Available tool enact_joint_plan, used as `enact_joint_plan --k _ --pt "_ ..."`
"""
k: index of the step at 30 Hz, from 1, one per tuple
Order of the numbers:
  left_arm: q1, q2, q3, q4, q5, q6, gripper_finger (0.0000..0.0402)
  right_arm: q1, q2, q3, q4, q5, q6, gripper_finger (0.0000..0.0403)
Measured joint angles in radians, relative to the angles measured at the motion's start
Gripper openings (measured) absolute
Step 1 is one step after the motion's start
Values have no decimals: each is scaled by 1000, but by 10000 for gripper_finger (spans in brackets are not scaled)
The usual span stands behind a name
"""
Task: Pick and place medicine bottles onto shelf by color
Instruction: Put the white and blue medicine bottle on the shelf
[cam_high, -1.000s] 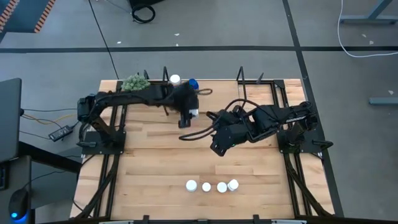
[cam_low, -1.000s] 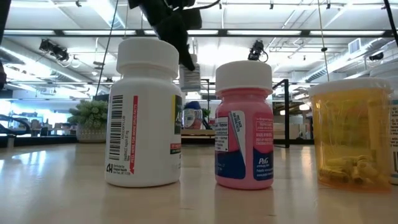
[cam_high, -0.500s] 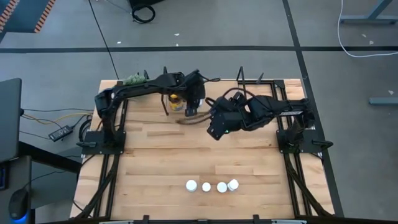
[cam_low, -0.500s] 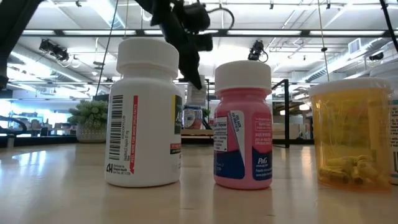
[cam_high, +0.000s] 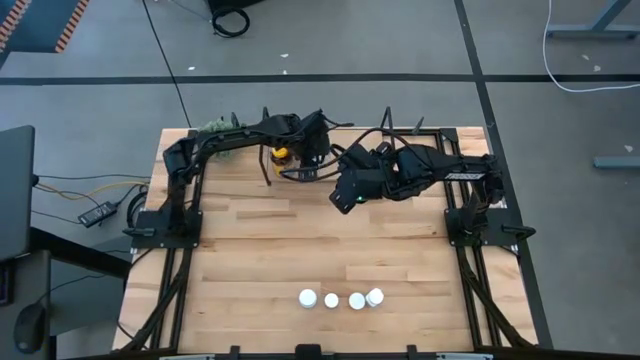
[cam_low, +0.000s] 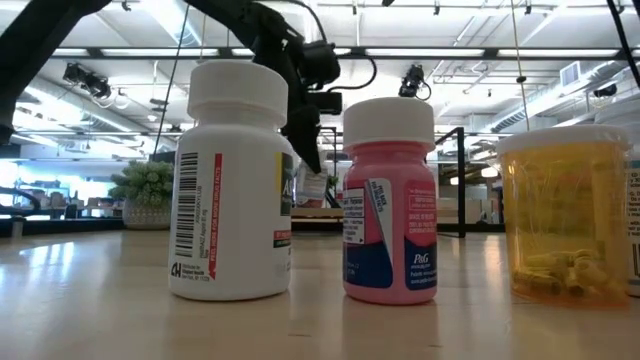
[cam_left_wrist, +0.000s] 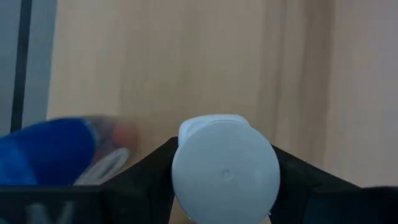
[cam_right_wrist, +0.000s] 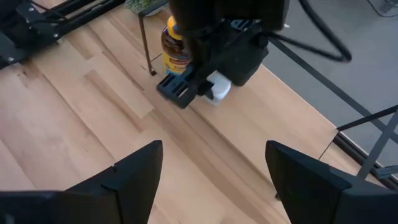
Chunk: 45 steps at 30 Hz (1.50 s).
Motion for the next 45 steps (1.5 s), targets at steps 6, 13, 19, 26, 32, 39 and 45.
enact_joint_plan --k 6,13,19,26,32,39,45 --pt "28 7 0 11 -1 7 190 -1 0 0 0 0 22 292" --pt "27 7 -10 14 43 9 199 -5 0 0 0 0 26 292" --pt "20 8 -16 20 47 -1 192 -5 0 0 0 0 25 292" --pt "28 8 -16 24 47 4 205 -8 0 0 0 0 18 292" --pt "27 8 -16 25 46 19 225 -11 -1 0 0 0 18 292" --pt "28 8 -16 24 45 23 253 -11 -1 0 0 0 17 292" --pt "27 8 -16 24 44 25 258 -11 -1 0 0 -1 10 292"
